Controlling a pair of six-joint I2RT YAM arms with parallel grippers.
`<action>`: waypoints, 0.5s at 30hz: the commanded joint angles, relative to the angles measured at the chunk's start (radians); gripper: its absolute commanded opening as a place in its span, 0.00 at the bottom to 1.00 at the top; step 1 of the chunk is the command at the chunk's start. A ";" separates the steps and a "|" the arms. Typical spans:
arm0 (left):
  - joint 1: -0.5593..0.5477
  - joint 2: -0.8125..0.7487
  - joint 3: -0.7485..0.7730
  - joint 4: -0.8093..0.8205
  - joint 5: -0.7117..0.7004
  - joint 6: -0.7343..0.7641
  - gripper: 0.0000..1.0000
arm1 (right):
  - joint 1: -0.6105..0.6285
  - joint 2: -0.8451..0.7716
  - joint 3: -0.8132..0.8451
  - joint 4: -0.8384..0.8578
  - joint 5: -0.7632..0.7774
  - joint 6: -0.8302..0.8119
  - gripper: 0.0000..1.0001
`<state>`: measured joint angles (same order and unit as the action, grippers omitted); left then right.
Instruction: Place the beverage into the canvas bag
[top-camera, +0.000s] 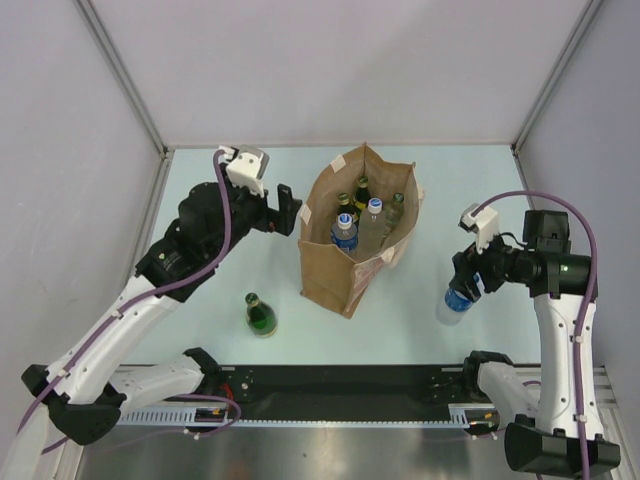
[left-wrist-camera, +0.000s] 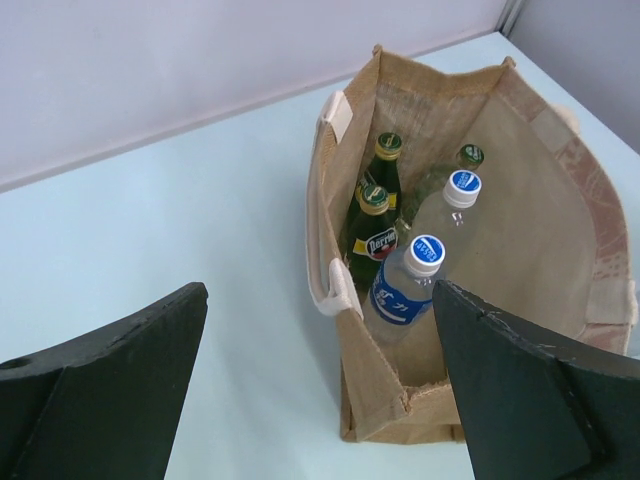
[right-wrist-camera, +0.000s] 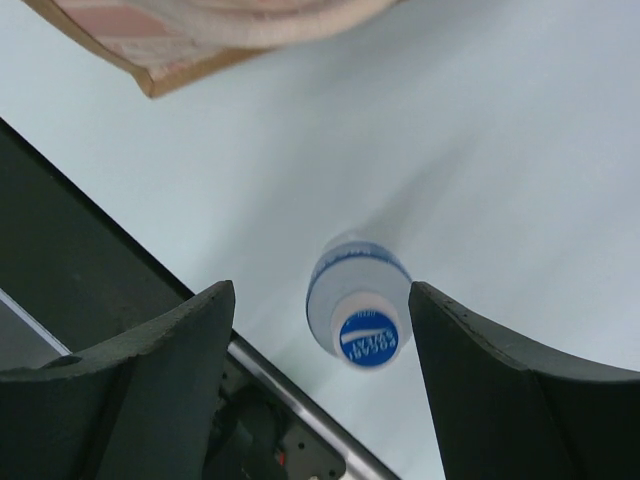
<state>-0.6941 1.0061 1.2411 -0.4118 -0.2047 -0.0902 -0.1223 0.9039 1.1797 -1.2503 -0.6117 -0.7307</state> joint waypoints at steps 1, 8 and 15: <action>0.005 -0.021 -0.014 -0.002 -0.021 -0.026 1.00 | -0.007 -0.037 -0.025 -0.049 0.130 -0.009 0.75; 0.005 -0.040 -0.035 -0.012 -0.024 -0.029 1.00 | -0.007 -0.042 -0.078 -0.029 0.191 0.028 0.71; 0.007 -0.063 -0.055 -0.022 -0.028 -0.040 1.00 | -0.007 -0.033 -0.089 -0.018 0.185 0.024 0.65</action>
<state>-0.6937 0.9787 1.2034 -0.4370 -0.2161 -0.1062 -0.1249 0.8715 1.0931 -1.2781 -0.4408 -0.7151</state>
